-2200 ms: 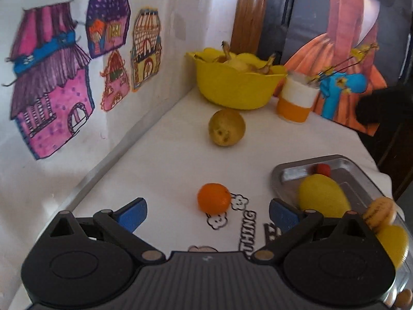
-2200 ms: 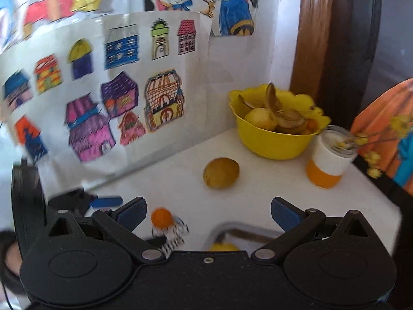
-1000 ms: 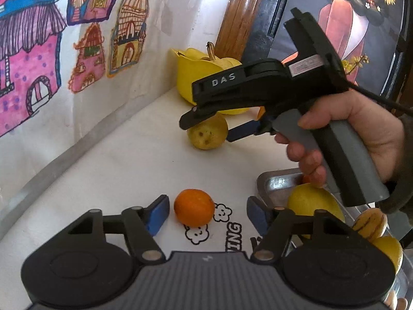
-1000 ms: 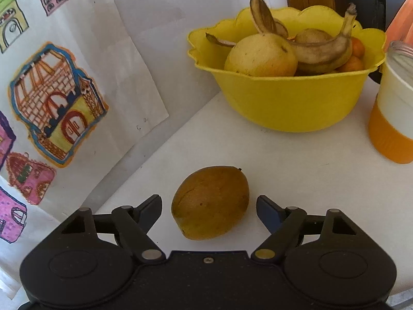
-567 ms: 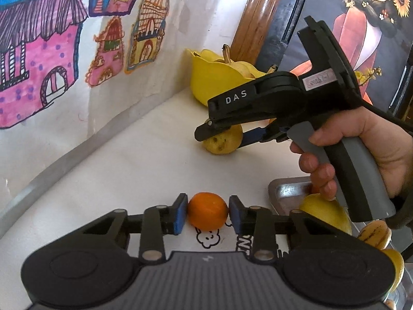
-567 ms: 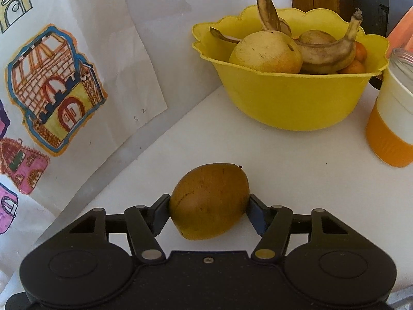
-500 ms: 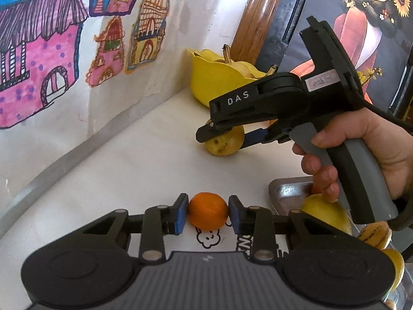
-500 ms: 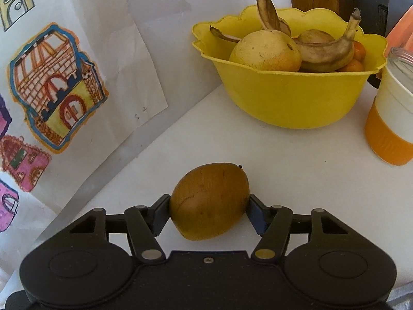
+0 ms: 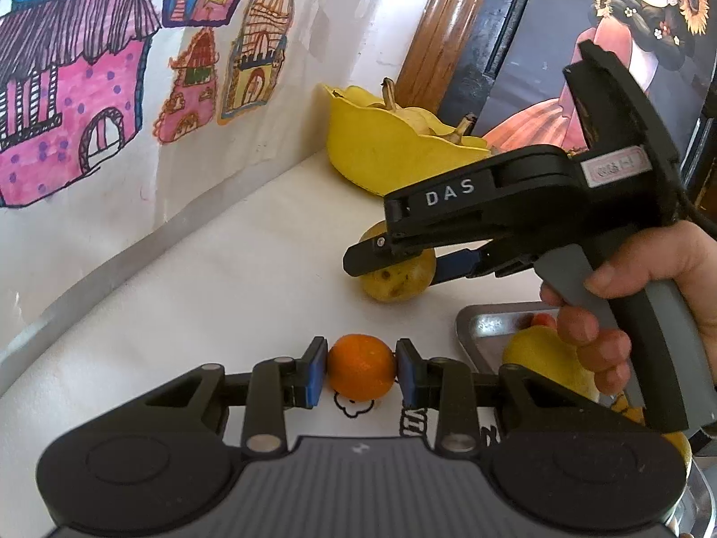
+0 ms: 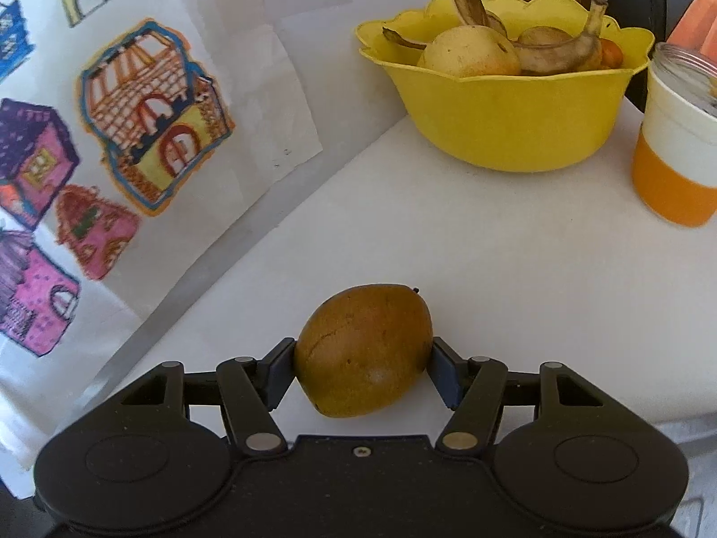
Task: Organize fruits
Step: 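Carry the brown fruit onto the tray with the right tool while the left tool carries the mandarin there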
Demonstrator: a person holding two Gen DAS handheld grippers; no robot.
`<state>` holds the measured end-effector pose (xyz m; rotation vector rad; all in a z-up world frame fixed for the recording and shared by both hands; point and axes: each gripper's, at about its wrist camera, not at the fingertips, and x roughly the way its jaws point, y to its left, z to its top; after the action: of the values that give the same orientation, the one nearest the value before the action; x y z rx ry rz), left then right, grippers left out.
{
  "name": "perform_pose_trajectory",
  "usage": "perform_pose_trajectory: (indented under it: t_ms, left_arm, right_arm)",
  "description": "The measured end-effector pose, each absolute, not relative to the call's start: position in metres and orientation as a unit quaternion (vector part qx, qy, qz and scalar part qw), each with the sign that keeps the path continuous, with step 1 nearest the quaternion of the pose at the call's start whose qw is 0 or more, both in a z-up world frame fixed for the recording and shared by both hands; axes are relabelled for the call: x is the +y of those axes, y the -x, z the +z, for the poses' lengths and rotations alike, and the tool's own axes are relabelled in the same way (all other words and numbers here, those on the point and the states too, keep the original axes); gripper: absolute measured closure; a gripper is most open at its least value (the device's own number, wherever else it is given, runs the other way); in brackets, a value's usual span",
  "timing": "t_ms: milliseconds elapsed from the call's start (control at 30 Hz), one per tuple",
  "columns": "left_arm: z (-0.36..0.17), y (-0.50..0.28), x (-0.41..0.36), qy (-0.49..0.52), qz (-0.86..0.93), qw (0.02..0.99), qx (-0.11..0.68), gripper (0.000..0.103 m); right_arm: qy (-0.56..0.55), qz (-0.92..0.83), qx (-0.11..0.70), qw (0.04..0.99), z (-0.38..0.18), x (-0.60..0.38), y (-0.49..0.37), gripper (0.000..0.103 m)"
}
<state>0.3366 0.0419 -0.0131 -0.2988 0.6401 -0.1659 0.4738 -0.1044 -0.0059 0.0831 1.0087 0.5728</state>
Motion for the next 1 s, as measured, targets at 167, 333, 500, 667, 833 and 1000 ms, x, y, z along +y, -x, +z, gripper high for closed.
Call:
perform_pose_trajectory:
  t_ms: [167, 333, 500, 667, 833, 1000]
  left_arm:
    - [-0.014, -0.333, 0.045, 0.158, -0.089, 0.933, 0.312, 0.067]
    - [-0.016, -0.330, 0.048, 0.176, -0.102, 0.929, 0.308, 0.067]
    - [-0.014, -0.324, 0.043, 0.178, -0.122, 0.933, 0.288, 0.067]
    - [-0.006, -0.326, 0.033, 0.185, -0.145, 0.931, 0.279, 0.067]
    - [0.009, -0.337, 0.012, 0.175, -0.160, 0.931, 0.279, 0.067]
    - [0.022, -0.357, -0.015, 0.185, -0.179, 0.924, 0.284, 0.067]
  right_arm:
    - [-0.078, 0.286, 0.466, 0.833, 0.002, -0.118, -0.460, 0.039]
    - [-0.094, 0.290, 0.453, 0.838, 0.018, -0.144, -0.440, 0.039]
    - [-0.101, 0.283, 0.432, 0.851, 0.034, -0.177, -0.422, 0.039]
    - [-0.100, 0.264, 0.416, 0.864, 0.047, -0.215, -0.412, 0.039]
    - [-0.104, 0.241, 0.407, 0.875, 0.060, -0.252, -0.409, 0.039]
    - [-0.106, 0.224, 0.403, 0.881, 0.061, -0.279, -0.410, 0.039]
